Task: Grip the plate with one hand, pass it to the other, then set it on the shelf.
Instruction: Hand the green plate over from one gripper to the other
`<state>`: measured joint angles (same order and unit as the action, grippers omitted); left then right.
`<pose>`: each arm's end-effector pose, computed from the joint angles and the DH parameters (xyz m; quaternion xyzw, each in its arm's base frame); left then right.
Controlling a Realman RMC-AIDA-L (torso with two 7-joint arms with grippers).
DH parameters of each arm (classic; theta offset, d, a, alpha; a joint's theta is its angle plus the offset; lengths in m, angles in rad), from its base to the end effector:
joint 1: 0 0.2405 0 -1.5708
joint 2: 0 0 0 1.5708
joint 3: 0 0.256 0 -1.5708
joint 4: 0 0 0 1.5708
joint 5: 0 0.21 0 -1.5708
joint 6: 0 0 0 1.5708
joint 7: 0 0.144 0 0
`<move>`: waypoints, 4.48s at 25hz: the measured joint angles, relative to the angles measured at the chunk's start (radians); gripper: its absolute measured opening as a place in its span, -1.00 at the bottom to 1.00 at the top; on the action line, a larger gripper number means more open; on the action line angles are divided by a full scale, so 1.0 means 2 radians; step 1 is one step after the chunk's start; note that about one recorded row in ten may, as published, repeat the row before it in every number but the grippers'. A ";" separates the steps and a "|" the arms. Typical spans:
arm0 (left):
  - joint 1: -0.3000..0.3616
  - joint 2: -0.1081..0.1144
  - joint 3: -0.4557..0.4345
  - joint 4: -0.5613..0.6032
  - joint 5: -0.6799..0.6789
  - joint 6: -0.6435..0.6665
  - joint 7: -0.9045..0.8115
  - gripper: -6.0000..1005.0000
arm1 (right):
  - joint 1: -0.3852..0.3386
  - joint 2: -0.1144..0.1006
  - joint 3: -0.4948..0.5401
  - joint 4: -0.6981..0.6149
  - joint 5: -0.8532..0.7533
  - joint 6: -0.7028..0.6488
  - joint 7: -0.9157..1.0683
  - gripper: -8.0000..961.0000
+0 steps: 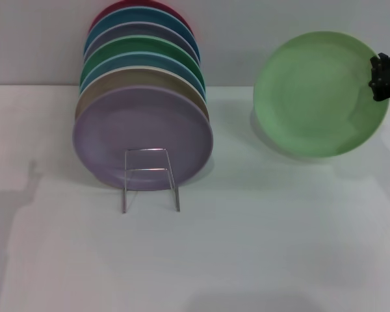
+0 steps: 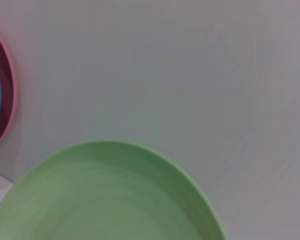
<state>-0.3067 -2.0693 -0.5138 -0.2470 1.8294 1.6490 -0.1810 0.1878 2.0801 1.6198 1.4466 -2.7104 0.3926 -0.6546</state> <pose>-0.3169 0.2705 0.0258 -0.5615 -0.1757 -0.4560 0.6677 0.2329 0.3852 0.0650 -0.7955 0.1737 0.0176 0.5802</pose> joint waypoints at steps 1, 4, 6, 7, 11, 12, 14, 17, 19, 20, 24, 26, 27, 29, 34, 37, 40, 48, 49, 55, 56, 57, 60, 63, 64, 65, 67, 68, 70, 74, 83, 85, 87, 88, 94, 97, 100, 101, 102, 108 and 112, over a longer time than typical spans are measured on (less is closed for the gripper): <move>0.000 0.000 0.000 0.000 0.000 0.000 0.000 0.71 | -0.001 0.000 -0.005 -0.005 -0.001 -0.013 0.000 -0.95; 0.000 0.000 0.000 0.000 0.000 0.000 0.000 0.71 | -0.002 0.000 -0.012 -0.013 -0.001 -0.031 -0.001 -0.95; 0.000 0.000 0.000 0.001 0.000 -0.001 0.000 0.71 | -0.002 0.000 -0.020 -0.023 -0.002 -0.054 -0.004 -0.95; 0.000 0.000 0.000 0.001 0.000 -0.001 0.000 0.71 | -0.002 0.000 -0.020 -0.023 -0.002 -0.054 -0.004 -0.95; -0.002 0.000 0.000 0.001 0.000 -0.002 0.000 0.71 | -0.004 0.000 -0.030 -0.047 -0.002 -0.105 -0.006 -0.95; -0.002 0.000 0.000 0.001 0.000 -0.002 0.000 0.71 | -0.004 0.000 -0.030 -0.047 -0.002 -0.105 -0.006 -0.95; -0.003 0.000 0.000 0.001 0.000 -0.003 0.000 0.71 | -0.007 0.000 -0.036 -0.054 -0.002 -0.132 -0.006 -0.95; -0.004 0.000 0.000 0.001 0.000 -0.003 0.000 0.71 | -0.013 0.000 -0.046 -0.060 -0.002 -0.167 -0.006 -0.95; -0.004 0.000 0.000 0.001 0.000 -0.004 0.000 0.71 | -0.015 0.000 -0.053 -0.069 -0.002 -0.192 -0.006 -0.95; -0.005 0.000 0.000 0.001 0.000 -0.004 0.000 0.71 | -0.014 0.000 -0.056 -0.076 -0.001 -0.204 -0.006 -0.95; -0.005 0.000 0.000 0.001 0.000 -0.006 0.000 0.71 | -0.010 0.000 -0.069 -0.107 0.002 -0.254 -0.001 -0.95; -0.005 0.000 0.000 0.001 0.000 -0.006 0.000 0.71 | -0.008 0.000 -0.078 -0.124 0.003 -0.284 0.007 -0.94; -0.005 0.000 0.000 0.001 0.000 -0.006 0.000 0.71 | -0.008 0.000 -0.084 -0.134 0.004 -0.303 0.014 -0.94; -0.004 0.000 0.000 0.001 0.000 -0.006 0.000 0.71 | -0.007 0.000 -0.093 -0.150 0.004 -0.336 0.028 -0.94; -0.004 0.000 0.004 0.000 0.000 -0.006 0.000 0.71 | -0.006 0.000 -0.116 -0.195 0.004 -0.431 0.066 -0.94; -0.002 0.000 0.009 -0.003 0.002 -0.004 0.000 0.71 | -0.007 0.000 -0.126 -0.223 0.004 -0.479 0.094 -0.94; 0.002 -0.001 0.025 -0.006 0.003 0.011 0.000 0.71 | -0.010 0.001 -0.137 -0.249 0.004 -0.520 0.116 -0.95; 0.019 -0.002 0.088 -0.016 0.004 0.061 -0.001 0.71 | -0.033 0.002 -0.187 -0.307 0.004 -0.624 0.176 -0.95; 0.021 -0.002 0.097 -0.018 0.005 0.066 -0.001 0.71 | -0.038 0.002 -0.196 -0.311 0.004 -0.636 0.178 -0.95; 0.031 -0.002 0.140 -0.026 0.007 0.083 0.004 0.71 | -0.082 0.001 -0.258 -0.312 0.001 -0.705 0.176 -0.95; 0.031 -0.002 0.156 -0.026 0.007 0.084 0.010 0.71 | -0.098 0.001 -0.280 -0.312 0.000 -0.728 0.171 -0.95; 0.031 -0.002 0.156 -0.026 0.007 0.084 0.010 0.71 | -0.098 0.001 -0.280 -0.312 0.000 -0.728 0.171 -0.94; 0.029 -0.003 0.177 -0.026 0.007 0.081 0.013 0.71 | -0.121 0.003 -0.317 -0.311 0.001 -0.763 0.151 -0.95; 0.028 -0.003 0.195 -0.027 0.007 0.074 0.013 0.71 | -0.140 0.004 -0.347 -0.311 0.007 -0.792 0.137 -0.95; 0.028 -0.003 0.199 -0.029 0.007 0.071 0.015 0.71 | -0.145 0.004 -0.361 -0.313 0.017 -0.800 0.132 -0.95; 0.028 -0.003 0.204 -0.032 0.007 0.067 0.018 0.71 | -0.147 0.004 -0.375 -0.314 0.031 -0.810 0.127 -0.95; 0.029 -0.004 0.213 -0.038 0.007 0.063 0.027 0.71 | -0.148 0.004 -0.411 -0.320 0.069 -0.829 0.108 -0.94; 0.030 -0.004 0.219 -0.042 0.007 0.059 0.035 0.71 | -0.147 0.004 -0.432 -0.323 0.088 -0.838 0.096 -0.94; 0.031 -0.004 0.233 -0.047 0.007 0.054 0.047 0.71 | -0.145 0.004 -0.471 -0.328 0.123 -0.852 0.071 -0.94; 0.030 -0.004 0.258 -0.061 0.008 0.037 0.069 0.71 | -0.139 0.003 -0.558 -0.329 0.205 -0.894 0.010 -0.95; 0.031 -0.005 0.280 -0.084 0.020 0.007 0.118 0.71 | -0.125 0.003 -0.645 -0.325 0.296 -0.939 -0.054 -0.95; 0.030 -0.005 0.280 -0.085 0.028 -0.004 0.118 0.71 | -0.121 0.003 -0.658 -0.324 0.313 -0.948 -0.060 -0.95; 0.027 -0.005 0.280 -0.087 0.036 -0.018 0.118 0.71 | -0.118 0.003 -0.664 -0.325 0.324 -0.952 -0.063 -0.95; 0.025 -0.005 0.279 -0.089 0.038 -0.027 0.118 0.71 | -0.117 0.003 -0.665 -0.325 0.326 -0.953 -0.064 -0.95; 0.013 -0.005 0.279 -0.099 0.040 -0.056 0.118 0.71 | -0.108 0.003 -0.672 -0.324 0.335 -0.949 -0.070 -0.94; 0.006 -0.005 0.280 -0.103 0.041 -0.069 0.119 0.71 | -0.104 0.004 -0.673 -0.324 0.336 -0.944 -0.071 -0.95; 0.001 -0.005 0.280 -0.105 0.047 -0.078 0.119 0.71 | -0.099 0.004 -0.677 -0.324 0.336 -0.936 -0.081 -0.95; 0.000 -0.005 0.280 -0.106 0.051 -0.081 0.119 0.71 | -0.098 0.004 -0.678 -0.324 0.336 -0.934 -0.087 -0.95; 0.000 -0.005 0.279 -0.107 0.054 -0.083 0.119 0.71 | -0.097 0.004 -0.680 -0.323 0.336 -0.933 -0.091 -0.95; -0.010 -0.005 0.275 -0.112 0.061 -0.100 0.119 0.71 | -0.095 0.003 -0.684 -0.320 0.337 -0.931 -0.095 -0.95; -0.015 -0.005 0.270 -0.115 0.061 -0.110 0.119 0.71 | -0.095 0.002 -0.685 -0.320 0.337 -0.931 -0.093 -0.95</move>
<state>-0.3373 -2.0785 0.0267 -0.4761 1.9512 1.4283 0.0568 -0.0014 2.0841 0.2490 0.8062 -2.0369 -1.4694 -0.8403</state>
